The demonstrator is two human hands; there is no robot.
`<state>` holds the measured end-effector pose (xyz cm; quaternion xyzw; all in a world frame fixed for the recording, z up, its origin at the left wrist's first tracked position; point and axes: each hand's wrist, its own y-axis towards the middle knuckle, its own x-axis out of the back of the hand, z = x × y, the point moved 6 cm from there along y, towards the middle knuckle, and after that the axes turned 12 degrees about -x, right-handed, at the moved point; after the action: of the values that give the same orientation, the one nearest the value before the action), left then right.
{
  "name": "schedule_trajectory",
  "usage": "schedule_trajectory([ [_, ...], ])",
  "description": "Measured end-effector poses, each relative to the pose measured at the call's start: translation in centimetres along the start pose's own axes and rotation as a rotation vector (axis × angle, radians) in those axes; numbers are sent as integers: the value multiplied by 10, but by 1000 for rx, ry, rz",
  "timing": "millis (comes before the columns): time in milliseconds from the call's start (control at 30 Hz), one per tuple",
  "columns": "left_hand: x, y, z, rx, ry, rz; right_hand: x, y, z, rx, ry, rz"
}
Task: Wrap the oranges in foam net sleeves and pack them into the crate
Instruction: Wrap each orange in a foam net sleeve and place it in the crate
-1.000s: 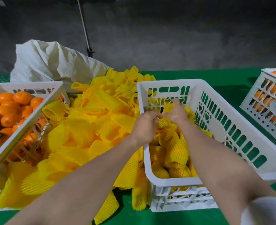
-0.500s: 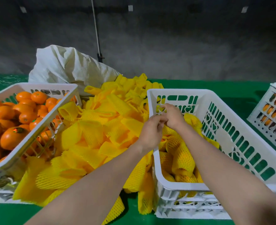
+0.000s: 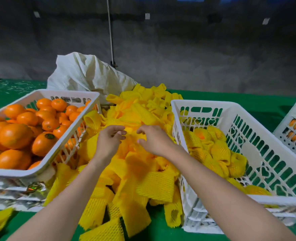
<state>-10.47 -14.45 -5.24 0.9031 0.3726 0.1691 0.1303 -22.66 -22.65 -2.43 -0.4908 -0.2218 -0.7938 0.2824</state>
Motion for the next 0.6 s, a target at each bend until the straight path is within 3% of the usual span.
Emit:
schedule_trajectory([
  [133, 43, -8, 24, 78, 33, -91, -38, 21, 11, -118, 8, 38],
  [333, 73, -23, 48, 144, 138, -27, -67, 44, 28, -135, -77, -91],
  [467, 86, -23, 50, 155, 112, 1, -40, 39, 46, -95, 190, -356],
  [600, 79, -10, 22, 49, 39, 64, -8, 21, 64, 24, 328, -416],
])
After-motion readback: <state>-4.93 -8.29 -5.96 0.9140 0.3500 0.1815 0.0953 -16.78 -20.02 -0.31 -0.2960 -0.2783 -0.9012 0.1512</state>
